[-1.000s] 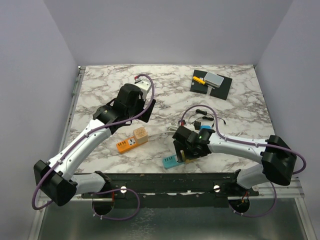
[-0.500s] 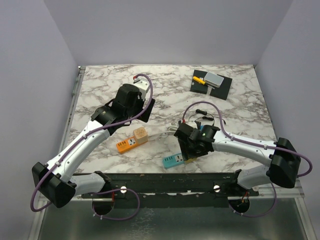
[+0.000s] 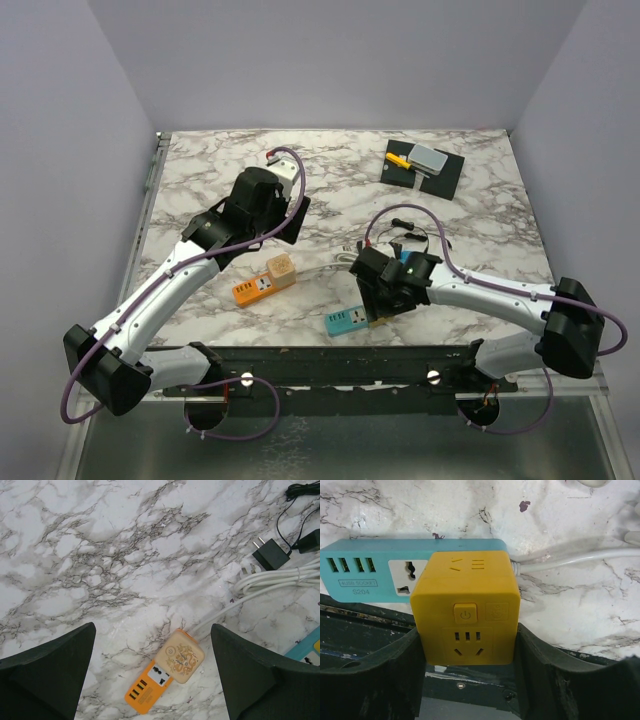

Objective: Insert the plug
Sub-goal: Press the plug into the socket.

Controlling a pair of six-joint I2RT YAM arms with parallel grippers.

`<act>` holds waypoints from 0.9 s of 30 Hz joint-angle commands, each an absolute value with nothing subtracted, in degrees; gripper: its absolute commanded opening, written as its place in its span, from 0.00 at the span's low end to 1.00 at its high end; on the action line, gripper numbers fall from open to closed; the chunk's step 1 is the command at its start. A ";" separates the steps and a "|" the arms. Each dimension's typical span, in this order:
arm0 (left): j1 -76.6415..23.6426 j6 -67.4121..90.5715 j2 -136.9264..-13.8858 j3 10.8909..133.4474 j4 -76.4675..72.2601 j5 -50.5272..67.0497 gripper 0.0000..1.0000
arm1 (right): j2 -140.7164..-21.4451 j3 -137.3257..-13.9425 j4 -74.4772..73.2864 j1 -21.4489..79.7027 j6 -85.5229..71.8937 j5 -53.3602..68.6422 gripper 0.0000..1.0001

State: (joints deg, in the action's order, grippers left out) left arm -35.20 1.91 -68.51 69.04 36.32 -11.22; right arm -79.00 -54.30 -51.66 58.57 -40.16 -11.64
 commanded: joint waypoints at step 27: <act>-34.82 1.28 -70.20 74.99 37.18 -12.64 0.99 | -84.68 -54.05 -48.70 55.72 -50.33 -22.56 0.06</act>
